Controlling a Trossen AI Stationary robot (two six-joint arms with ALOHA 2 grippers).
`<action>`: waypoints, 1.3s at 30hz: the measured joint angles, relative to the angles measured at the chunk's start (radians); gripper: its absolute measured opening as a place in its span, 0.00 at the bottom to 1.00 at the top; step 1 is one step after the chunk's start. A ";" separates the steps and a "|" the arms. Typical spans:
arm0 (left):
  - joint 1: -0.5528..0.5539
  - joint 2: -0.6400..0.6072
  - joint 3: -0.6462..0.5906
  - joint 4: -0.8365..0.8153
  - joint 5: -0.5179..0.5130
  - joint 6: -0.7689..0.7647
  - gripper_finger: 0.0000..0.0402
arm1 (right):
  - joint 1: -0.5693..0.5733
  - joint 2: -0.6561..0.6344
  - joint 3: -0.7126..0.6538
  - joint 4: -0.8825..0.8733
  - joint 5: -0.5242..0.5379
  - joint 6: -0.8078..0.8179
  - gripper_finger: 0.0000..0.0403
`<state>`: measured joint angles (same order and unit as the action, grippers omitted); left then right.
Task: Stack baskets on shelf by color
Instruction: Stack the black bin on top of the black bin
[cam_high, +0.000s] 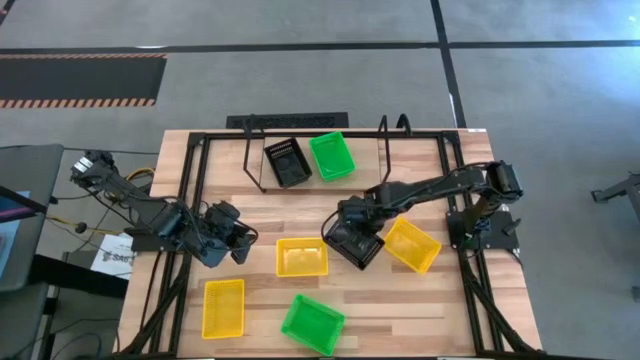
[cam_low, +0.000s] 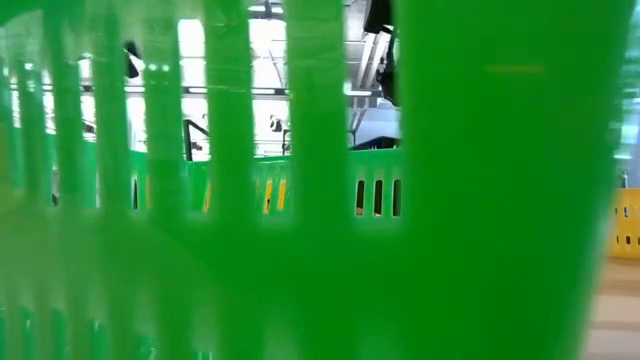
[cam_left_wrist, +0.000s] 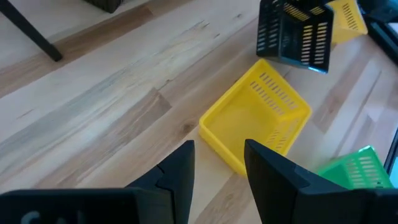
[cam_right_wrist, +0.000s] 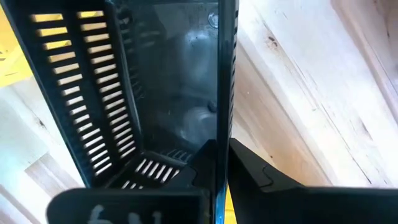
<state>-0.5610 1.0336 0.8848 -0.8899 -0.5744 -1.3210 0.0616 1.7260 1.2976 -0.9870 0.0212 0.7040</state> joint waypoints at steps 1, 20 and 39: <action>0.000 0.000 0.000 0.003 -0.009 0.000 0.31 | -0.002 0.000 0.000 0.000 0.000 -0.001 0.14; 0.000 0.000 0.000 0.023 -0.043 0.016 0.31 | -0.118 0.019 -0.014 0.056 -0.012 -0.148 0.14; 0.185 0.001 0.000 0.185 -0.143 0.092 0.31 | -0.091 -0.019 0.161 0.018 0.137 -0.219 0.01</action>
<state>-0.3755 1.0344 0.8848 -0.7053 -0.7170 -1.2291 -0.0294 1.7073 1.4586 -0.9693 0.1578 0.4854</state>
